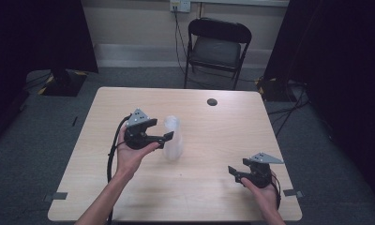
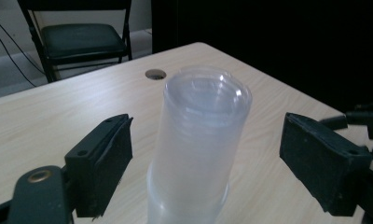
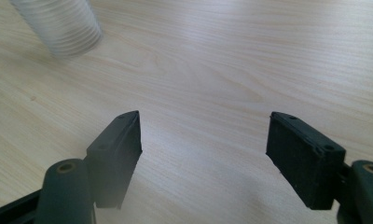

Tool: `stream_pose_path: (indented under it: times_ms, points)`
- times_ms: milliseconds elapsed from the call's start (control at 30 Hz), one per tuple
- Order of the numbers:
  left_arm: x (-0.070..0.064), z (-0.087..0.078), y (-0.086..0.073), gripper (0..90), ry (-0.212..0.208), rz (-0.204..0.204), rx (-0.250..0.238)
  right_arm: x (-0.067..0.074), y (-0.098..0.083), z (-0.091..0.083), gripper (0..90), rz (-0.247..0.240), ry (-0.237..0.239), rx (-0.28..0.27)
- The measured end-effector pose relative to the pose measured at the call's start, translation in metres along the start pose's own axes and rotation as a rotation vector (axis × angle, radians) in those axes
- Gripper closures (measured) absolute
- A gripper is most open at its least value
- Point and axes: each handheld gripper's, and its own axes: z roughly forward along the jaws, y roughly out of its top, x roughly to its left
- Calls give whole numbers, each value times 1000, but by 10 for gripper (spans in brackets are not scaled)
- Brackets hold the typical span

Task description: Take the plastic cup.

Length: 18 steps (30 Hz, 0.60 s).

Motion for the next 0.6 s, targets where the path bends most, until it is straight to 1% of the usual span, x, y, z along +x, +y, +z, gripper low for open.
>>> stream_pose_path:
  times_ms: [33, 67, 100, 200, 233, 267, 300, 367, 467, 500, 533, 600]
  points:
    - [0, 2, 2, 170, 7, 20, 6, 0, 0, 0, 261, 0, -1, 0]
    - [-1, 4, 3, 178, 10, 22, 1, 0, 0, 0, 261, -1, -3, 0]
    - [-1, 9, 5, 185, -1, 23, 4, 0, 0, 0, 261, -1, -2, 2]
    - [-1, 13, 6, 198, -7, 27, 6, 0, 0, 0, 261, -3, -1, 0]
    - [-1, 16, 5, 237, -11, 21, 4, 0, 0, 0, 262, -2, -6, 2]
    - [-3, 19, 5, 239, -4, 20, 13, 0, -1, 0, 261, 5, -3, 2]
    - [-5, 21, 5, 239, 0, 28, 17, -1, -1, 0, 261, 14, 1, 3]
    - [-6, 25, 5, 239, -2, 37, 19, -2, -1, 0, 261, 18, -4, 1]
    - [-3, 29, 4, 239, 2, 30, 19, -2, -1, 0, 261, 20, -6, 0]
    - [0, 33, 3, 239, 5, 21, 24, -2, -1, 0, 261, 18, -6, 1]
    - [1, 35, 2, 239, 7, 23, 30, -1, -1, 0, 261, 16, -6, 1]
    - [1, 37, 1, 243, 8, 16, 27, -1, -1, 0, 261, 12, -4, 2]
